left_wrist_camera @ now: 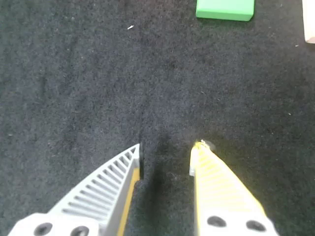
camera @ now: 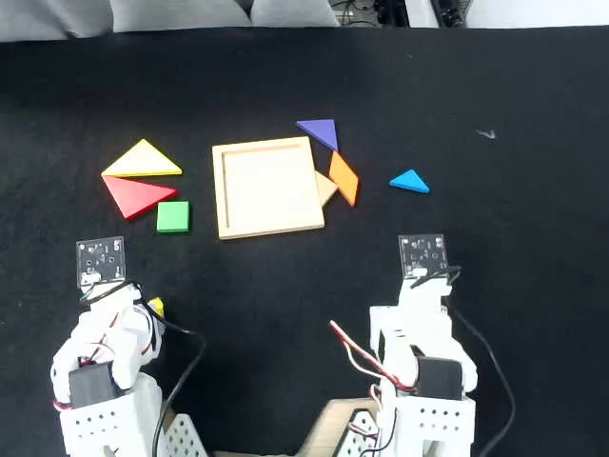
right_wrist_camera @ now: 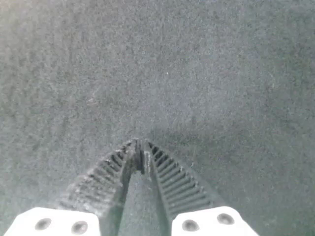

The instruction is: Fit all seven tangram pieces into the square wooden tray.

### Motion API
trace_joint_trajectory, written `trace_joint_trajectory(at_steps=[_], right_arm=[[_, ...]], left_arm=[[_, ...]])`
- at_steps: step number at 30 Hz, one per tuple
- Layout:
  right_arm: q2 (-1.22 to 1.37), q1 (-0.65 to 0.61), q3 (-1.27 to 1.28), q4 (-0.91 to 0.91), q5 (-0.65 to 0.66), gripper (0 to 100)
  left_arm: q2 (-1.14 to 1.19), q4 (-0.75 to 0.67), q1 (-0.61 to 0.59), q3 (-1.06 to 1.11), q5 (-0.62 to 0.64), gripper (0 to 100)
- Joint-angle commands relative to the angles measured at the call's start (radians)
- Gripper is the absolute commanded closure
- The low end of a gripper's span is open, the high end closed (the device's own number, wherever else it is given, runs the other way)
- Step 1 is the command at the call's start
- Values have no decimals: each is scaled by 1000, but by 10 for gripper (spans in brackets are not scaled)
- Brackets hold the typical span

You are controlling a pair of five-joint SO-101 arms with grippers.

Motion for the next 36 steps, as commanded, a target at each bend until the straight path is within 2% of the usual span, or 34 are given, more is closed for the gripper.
trace_joint_trajectory(at_steps=[1, 28, 33, 36], right_arm=[[-87, 2, -2, 6, -5, 986], [-88, -3, -2, 3, -2, 984], [-88, -68, -2, -115, -8, 983], [-88, -66, -2, -226, 0, 983]], left_arm=[[-2, 6, 1, 19, 0, 818], [-5, -6, 8, 1, -5, 816], [-5, -78, -2, -38, -9, 816], [-5, -89, 10, -47, -158, 815]])
